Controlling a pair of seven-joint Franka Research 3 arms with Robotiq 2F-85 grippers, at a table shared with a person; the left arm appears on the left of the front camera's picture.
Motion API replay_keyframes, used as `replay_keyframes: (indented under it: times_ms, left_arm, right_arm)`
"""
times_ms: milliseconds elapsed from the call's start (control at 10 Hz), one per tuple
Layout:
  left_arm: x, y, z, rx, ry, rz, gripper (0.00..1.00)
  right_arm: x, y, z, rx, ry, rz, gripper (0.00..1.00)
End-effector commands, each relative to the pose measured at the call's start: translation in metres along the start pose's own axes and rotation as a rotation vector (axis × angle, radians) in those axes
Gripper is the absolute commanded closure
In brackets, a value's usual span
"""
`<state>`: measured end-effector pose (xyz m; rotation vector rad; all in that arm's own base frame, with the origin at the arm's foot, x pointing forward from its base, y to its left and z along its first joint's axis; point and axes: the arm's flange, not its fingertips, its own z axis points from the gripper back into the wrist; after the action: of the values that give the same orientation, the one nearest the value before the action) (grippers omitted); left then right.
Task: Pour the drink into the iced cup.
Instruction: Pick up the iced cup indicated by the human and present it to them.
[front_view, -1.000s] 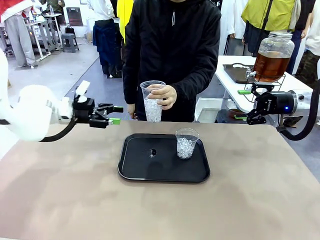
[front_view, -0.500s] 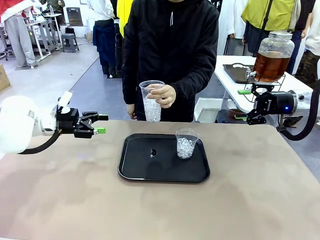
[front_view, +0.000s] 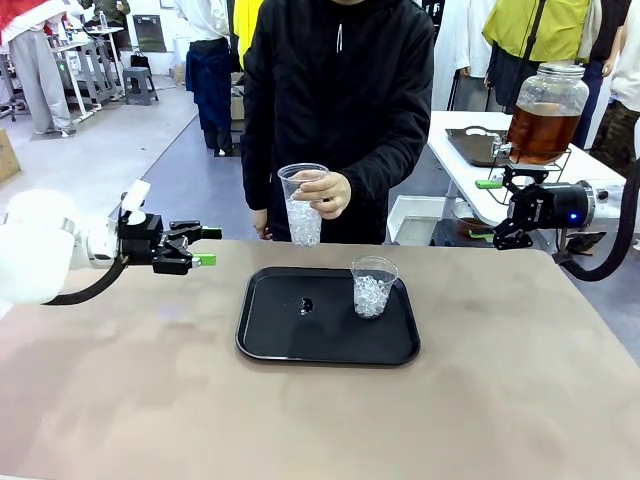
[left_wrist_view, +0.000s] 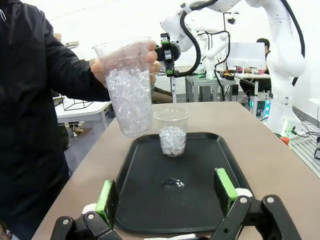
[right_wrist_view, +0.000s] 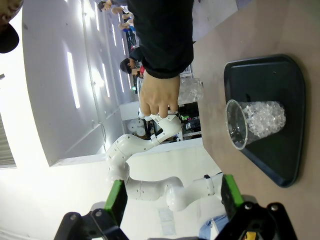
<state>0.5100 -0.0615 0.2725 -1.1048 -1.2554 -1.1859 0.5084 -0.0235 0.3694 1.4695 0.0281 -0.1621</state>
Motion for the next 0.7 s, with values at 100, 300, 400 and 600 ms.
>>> replay_keyframes:
  times_ms: [100,300,400,600]
  left_arm:
    - [0.0019,0.0014,-0.0001,0.000,-0.002,0.007,0.00]
    - [0.0019,0.0014,-0.0001,0.000,-0.002,0.007,0.00]
    - [0.0019,0.0014,-0.0001,0.000,-0.002,0.007,0.00]
    - [0.0019,0.0014,-0.0001,0.000,-0.002,0.007,0.00]
  right_arm:
    - [-0.0002,0.0011,-0.0009,-0.003,-0.006,0.003,0.00]
    - [-0.0002,0.0011,-0.0009,-0.003,-0.006,0.003,0.00]
    - [-0.0002,0.0011,-0.0009,-0.003,-0.006,0.003,0.00]
    - [-0.0002,0.0011,-0.0009,-0.003,-0.006,0.003,0.00]
